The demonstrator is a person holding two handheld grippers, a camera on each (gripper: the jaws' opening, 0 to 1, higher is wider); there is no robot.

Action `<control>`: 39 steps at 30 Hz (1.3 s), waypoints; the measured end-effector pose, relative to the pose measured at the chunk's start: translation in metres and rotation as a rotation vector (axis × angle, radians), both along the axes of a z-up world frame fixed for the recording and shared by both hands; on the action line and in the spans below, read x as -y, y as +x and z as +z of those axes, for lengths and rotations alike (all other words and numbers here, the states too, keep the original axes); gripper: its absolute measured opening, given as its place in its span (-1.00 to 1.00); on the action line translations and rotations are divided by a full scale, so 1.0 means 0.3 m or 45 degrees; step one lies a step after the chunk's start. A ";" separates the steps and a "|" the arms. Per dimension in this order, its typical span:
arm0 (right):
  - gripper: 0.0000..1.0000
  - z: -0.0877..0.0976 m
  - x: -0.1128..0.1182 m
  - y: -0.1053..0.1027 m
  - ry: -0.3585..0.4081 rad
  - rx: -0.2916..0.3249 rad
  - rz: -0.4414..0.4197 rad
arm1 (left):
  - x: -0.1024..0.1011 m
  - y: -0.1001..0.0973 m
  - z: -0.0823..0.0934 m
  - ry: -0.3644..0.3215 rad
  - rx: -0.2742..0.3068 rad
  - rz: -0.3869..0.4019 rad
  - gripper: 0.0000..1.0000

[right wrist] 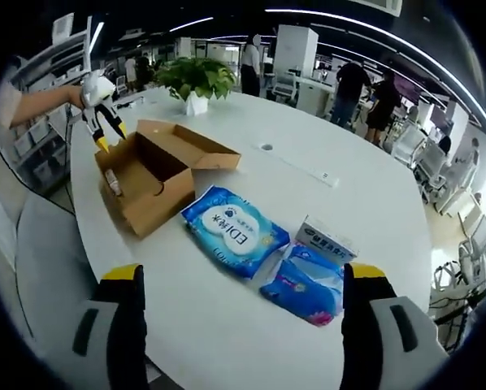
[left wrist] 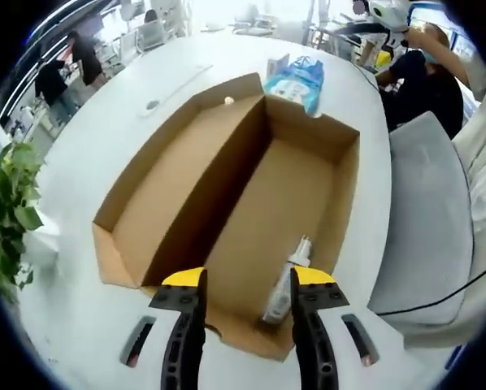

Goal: Operate the shoe box by opening the lid, removing the specified soft item, and placing it in the target area until the item is outside and the box remains undamaged.

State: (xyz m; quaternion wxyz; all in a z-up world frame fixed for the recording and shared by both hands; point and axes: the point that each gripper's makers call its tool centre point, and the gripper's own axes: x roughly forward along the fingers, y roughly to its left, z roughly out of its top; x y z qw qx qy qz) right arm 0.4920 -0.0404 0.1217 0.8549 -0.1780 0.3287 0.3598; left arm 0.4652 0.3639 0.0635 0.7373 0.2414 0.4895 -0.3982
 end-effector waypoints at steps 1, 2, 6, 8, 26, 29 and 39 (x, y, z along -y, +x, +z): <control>0.92 -0.004 -0.003 -0.018 0.006 -0.010 0.015 | 0.004 -0.005 -0.008 -0.002 -0.021 -0.015 -0.19; 0.92 -0.005 -0.003 -0.028 0.009 -0.016 0.016 | 0.007 -0.008 -0.013 0.001 -0.032 -0.026 -0.18; 0.92 0.000 -0.003 -0.070 0.040 -0.020 -0.002 | 0.016 -0.016 -0.040 0.021 -0.067 -0.096 -0.16; 0.92 0.002 -0.005 -0.089 0.058 -0.021 -0.010 | 0.025 -0.027 -0.055 0.027 -0.096 -0.140 -0.14; 0.92 -0.027 -0.008 -0.169 0.131 -0.071 -0.080 | 0.093 -0.067 -0.166 0.056 -0.308 -0.408 0.01; 0.92 -0.039 0.004 -0.172 0.108 -0.078 -0.086 | 0.095 -0.073 -0.184 0.063 -0.330 -0.451 0.02; 0.92 -0.060 0.025 -0.166 0.089 -0.100 -0.104 | 0.110 -0.079 -0.239 0.112 -0.373 -0.563 0.05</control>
